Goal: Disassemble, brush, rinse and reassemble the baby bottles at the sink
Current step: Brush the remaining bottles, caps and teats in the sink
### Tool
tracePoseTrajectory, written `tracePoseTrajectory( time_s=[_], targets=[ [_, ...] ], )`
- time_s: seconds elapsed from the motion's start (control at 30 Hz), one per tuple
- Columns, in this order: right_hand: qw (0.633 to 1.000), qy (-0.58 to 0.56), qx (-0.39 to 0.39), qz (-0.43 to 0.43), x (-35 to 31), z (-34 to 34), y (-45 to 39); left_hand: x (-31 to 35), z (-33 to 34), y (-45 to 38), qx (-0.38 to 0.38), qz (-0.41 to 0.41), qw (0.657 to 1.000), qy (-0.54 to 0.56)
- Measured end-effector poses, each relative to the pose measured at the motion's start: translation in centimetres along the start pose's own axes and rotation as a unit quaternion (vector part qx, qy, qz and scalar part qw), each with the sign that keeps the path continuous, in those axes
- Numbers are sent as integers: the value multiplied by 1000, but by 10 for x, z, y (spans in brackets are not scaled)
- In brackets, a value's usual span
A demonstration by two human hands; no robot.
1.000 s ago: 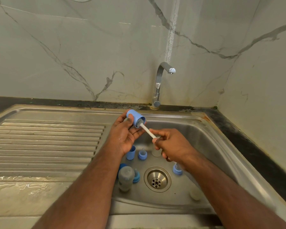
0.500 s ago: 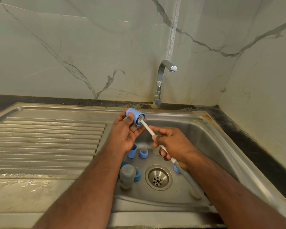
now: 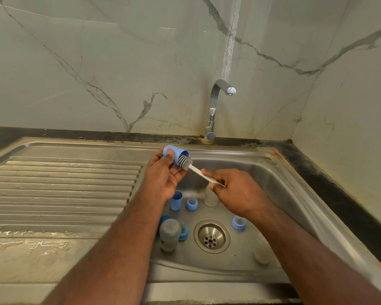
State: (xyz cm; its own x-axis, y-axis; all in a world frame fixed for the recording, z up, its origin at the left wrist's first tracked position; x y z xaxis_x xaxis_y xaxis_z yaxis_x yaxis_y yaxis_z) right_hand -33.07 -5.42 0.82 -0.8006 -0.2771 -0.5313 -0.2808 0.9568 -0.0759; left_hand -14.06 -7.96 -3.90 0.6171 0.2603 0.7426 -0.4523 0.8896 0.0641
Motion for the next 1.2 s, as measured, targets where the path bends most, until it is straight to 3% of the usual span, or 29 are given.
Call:
tracePoseTrajectory(
  time_s=[0.1,0.23,0.37,0.43,0.6,0.67,0.73,0.8,0.9,1.0,1.03,1.1,1.2],
  targets=[
    [993,101,58,-20,-2,-7,4,1,-3,0,4,4,1000,1],
    [979,195,62,-8,-4,0,1,-3,-1,3,-4,11,999,-32],
    [988,151,16,-20,-7,2,1,-2,-2,2,6,13,999,-40],
    [990,136,32,-28,-5,-2,2,-1,-3,1,7,13,999,-31],
    [977,207,51,-13,-7,10,-1,-3,1,4,-8,16,999,-48],
    [988,156,11,-17,-7,13,-5,-4,1,5,-15,13,998,-56],
    [999,36,-38,0,-1,8,-6,-4,0,5,-12,9,999,-51],
    [998,-48,-41,14,3,3,-3,-1,-1,5,-6,9,999,-31],
    [999,36,33,0,0,3,-1,-1,1,5,-12,11,1000,-23],
    [992,124,29,-5,-5,12,-2,-1,4,7,-25,5,999,-33],
    [995,99,9,-6,-6,13,-2,-1,5,8,-30,1,999,-34],
    [997,-60,-50,20,-1,9,-3,-1,5,8,-31,-4,999,-29],
    [939,-307,-107,111,8,8,-1,0,3,8,-23,-7,1000,-3]
  ],
)
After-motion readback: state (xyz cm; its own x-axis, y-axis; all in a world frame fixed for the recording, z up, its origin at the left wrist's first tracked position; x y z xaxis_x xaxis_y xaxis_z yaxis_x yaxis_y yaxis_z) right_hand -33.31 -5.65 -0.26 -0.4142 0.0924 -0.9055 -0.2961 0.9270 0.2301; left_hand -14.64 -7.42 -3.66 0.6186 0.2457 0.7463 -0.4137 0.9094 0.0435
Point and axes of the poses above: each hand's wrist, its own y-axis away from the middle knuckle, its own z-axis out of the palm, x = y × z, the point moved 2 cm from there along -y, towards the middle knuckle, and after that the axes turned 8 degrees about z, right-handed, at the moved point
